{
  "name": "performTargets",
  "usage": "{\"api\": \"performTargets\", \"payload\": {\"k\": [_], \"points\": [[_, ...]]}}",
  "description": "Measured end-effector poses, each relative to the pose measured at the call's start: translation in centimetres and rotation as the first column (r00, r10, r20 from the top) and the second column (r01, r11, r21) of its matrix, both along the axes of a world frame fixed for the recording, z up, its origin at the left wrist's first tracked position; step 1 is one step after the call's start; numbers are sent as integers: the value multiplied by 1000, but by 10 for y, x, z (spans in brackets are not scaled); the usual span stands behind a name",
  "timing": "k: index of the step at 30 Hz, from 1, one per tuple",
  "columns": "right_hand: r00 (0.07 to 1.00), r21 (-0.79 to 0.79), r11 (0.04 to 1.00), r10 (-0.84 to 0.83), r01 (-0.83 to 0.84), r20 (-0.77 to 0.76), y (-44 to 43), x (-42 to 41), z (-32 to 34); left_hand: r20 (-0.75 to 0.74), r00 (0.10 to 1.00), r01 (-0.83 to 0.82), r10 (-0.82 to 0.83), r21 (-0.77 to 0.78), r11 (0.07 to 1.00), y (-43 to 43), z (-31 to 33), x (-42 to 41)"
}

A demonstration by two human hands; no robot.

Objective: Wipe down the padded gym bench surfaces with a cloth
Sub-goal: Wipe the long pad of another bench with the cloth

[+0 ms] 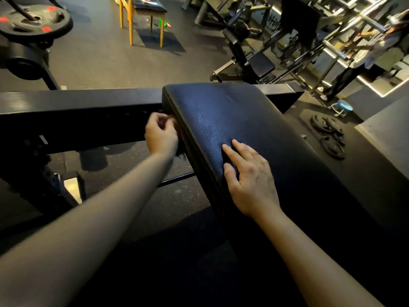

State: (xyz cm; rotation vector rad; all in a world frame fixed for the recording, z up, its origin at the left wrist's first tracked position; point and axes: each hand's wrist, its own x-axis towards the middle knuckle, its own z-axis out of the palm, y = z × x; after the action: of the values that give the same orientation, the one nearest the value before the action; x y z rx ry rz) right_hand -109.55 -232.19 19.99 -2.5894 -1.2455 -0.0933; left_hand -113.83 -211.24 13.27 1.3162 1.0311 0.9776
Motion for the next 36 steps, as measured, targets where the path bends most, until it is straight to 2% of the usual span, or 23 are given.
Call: {"api": "performTargets", "payload": {"k": [2,4,7,9,13,15,17,20,22,26,30,33,36], "points": [[1000,-11,1000,4,-4,0,0,0,0,-76,996,-41,42,10,999,25,4,9],[1000,-2,1000,5,-5,9,0,1,0,-93,995,-21,27,71,997,7,2,2],[1000,23,1000,1,-1,18,1,1,-2,34,993,107,-113,143,984,-59,-11,-31],[1000,30,1000,4,-5,21,0,1,-2,68,986,134,-149,184,974,-67,-15,-38],[1000,22,1000,1,-1,5,0,2,-2,-44,999,-15,17,49,999,14,2,4],[1000,19,1000,2,-2,11,0,2,-3,-96,995,-20,27,69,997,41,3,14],[1000,21,1000,5,-5,13,-1,2,-4,-52,998,-18,25,131,991,19,2,5],[1000,29,1000,0,-1,21,0,2,-3,67,992,93,-105,160,983,-60,-14,-30],[1000,28,1000,1,-1,23,0,2,-3,78,984,145,-159,163,976,-87,-21,-42],[1000,29,1000,1,-1,16,0,2,-2,16,1000,19,-22,162,987,-28,-12,-10],[1000,24,1000,2,-3,18,1,2,-3,-56,998,14,-9,97,995,18,-3,5],[1000,24,1000,-6,6,17,0,1,-3,-17,999,41,-39,100,994,-25,-7,-13],[1000,23,1000,-5,5,18,0,0,-2,2,984,175,-178,174,969,-86,-19,-46]]}}
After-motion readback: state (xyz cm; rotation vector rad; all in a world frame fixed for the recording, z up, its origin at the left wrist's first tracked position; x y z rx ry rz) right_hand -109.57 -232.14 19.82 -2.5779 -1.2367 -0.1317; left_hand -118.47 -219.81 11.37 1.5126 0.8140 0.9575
